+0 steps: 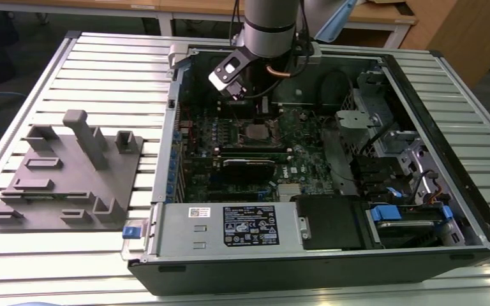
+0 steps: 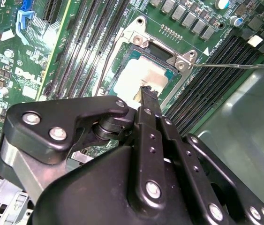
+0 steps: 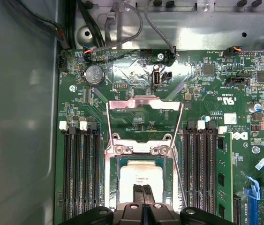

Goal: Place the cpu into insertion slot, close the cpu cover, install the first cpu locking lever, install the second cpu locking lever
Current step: 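Close the cpu cover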

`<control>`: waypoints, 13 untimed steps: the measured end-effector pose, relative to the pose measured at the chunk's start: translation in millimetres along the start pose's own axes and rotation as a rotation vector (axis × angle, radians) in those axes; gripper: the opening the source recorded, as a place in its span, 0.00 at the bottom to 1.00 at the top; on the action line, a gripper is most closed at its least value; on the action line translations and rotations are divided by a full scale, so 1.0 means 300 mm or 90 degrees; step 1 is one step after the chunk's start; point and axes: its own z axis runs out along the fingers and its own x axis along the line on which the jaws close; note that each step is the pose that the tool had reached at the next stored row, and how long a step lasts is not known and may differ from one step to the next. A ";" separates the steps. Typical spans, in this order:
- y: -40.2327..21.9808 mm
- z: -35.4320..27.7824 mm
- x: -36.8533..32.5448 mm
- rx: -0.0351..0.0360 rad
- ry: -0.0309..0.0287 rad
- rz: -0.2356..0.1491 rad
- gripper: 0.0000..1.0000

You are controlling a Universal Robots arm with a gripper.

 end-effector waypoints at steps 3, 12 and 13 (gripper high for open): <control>0.000 -0.004 0.000 0.0000 0.0000 0.000 0.10; 0.000 -0.010 0.000 0.0001 -0.0002 0.000 0.10; 0.000 -0.011 0.000 0.0001 -0.0001 0.000 0.10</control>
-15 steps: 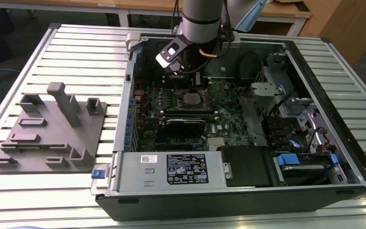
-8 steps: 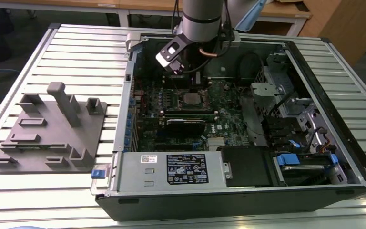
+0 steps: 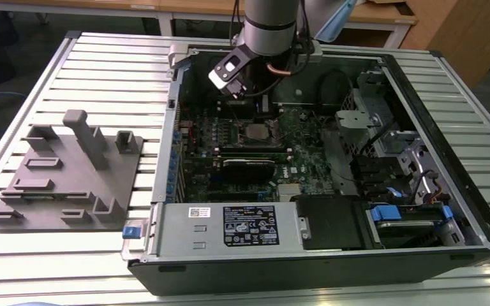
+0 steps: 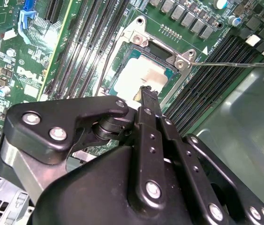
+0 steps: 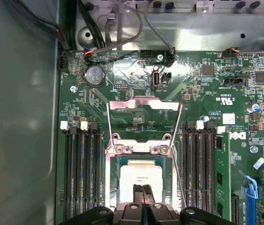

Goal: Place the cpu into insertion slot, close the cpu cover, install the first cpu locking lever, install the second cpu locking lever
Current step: 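Close the cpu cover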

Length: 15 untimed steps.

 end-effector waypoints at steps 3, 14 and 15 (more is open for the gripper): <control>0.000 -0.003 0.000 0.0000 0.0001 0.000 0.10; 0.001 -0.021 0.002 -0.0001 0.0002 0.000 0.10; 0.001 -0.021 0.002 -0.0001 0.0002 0.000 0.10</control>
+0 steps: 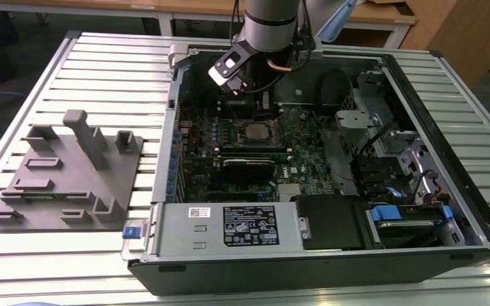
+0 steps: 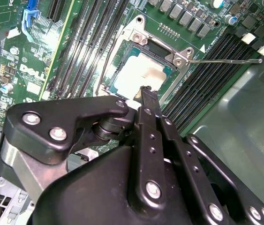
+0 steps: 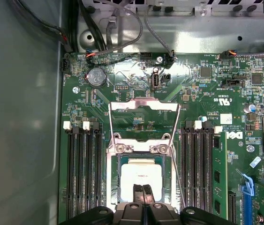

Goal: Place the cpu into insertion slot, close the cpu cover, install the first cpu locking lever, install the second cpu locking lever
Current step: 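Close the cpu cover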

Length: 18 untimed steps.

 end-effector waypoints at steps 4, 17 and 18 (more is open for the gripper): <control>0.000 -0.004 0.000 0.0000 0.0000 0.000 0.10; 0.000 -0.010 0.001 0.0001 -0.0028 0.000 0.10; 0.001 -0.012 0.001 0.0001 -0.0027 0.000 0.10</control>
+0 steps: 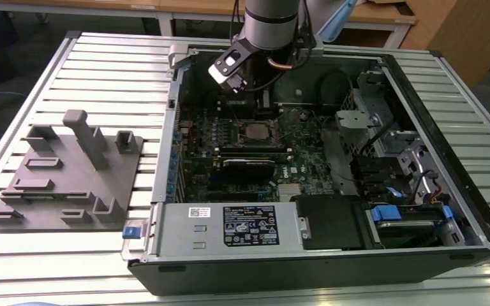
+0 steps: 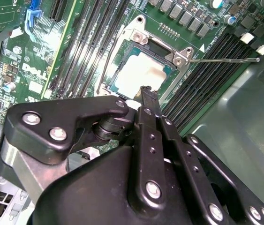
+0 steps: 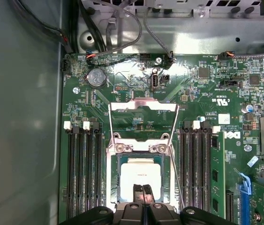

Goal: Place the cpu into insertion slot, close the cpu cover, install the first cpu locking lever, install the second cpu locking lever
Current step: 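Close the cpu cover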

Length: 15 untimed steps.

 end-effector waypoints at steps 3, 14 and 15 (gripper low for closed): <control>0.000 -0.006 0.000 0.0000 0.0000 0.000 0.10; 0.001 -0.013 0.000 -0.0001 0.0000 0.000 0.10; 0.001 -0.014 0.000 -0.0001 -0.0001 0.000 0.10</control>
